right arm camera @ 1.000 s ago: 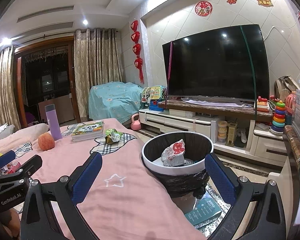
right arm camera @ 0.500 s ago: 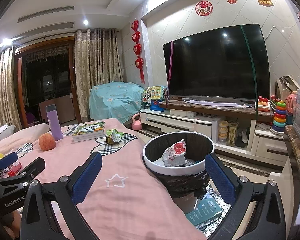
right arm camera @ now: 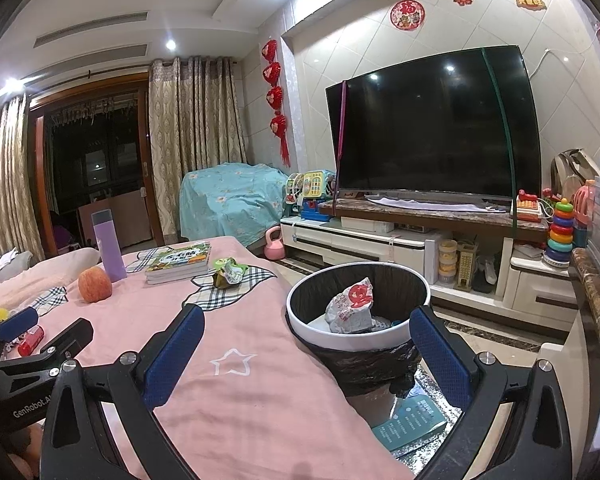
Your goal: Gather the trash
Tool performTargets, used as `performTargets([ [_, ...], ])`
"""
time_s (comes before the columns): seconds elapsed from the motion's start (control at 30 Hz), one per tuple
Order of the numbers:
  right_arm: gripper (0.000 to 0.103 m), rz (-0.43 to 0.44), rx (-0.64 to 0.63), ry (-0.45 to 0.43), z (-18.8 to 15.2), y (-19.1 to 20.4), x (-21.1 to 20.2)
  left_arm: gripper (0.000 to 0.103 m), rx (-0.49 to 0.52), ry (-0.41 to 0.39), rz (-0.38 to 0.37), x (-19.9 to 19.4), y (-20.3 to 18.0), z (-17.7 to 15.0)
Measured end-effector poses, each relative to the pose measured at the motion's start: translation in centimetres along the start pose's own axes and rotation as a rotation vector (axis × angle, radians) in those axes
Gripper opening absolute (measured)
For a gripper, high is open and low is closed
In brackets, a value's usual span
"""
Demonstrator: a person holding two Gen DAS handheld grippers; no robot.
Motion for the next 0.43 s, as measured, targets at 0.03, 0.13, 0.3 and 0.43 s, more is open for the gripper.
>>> performTargets([
  [0.03, 0.103, 0.001, 0.001, 0.001, -0.02, 0.06, 0.04, 0.103, -0.001, 0.001, 0.0, 0.02, 0.08, -0.06],
  [0.13, 0.103, 0.002, 0.003, 0.003, -0.07, 0.12, 0.12, 0.103, 0.001, 0.002, -0.002, 0.15, 0.12, -0.09],
  [0.3, 0.103, 0.006, 0.005, 0.005, -0.13, 0.22, 0.27, 0.103, 0.0, 0.006, -0.006, 0.4, 0.17, -0.02],
  [0.43, 0.103, 0.008, 0.005, 0.01, -0.25, 0.24, 0.35, 0.103, -0.008, 0.012, -0.014, 0.47, 0.33, -0.03],
])
Point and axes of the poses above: each gripper's, at about its wrist camera, not at the fingertips, and x roughly the way its jaws point, y to its left, z to its top, the point moved 10 cm from there along x, roughly the way its jaws point, and after that the axes turned 13 degrees about -y, right-handed, at the moved point
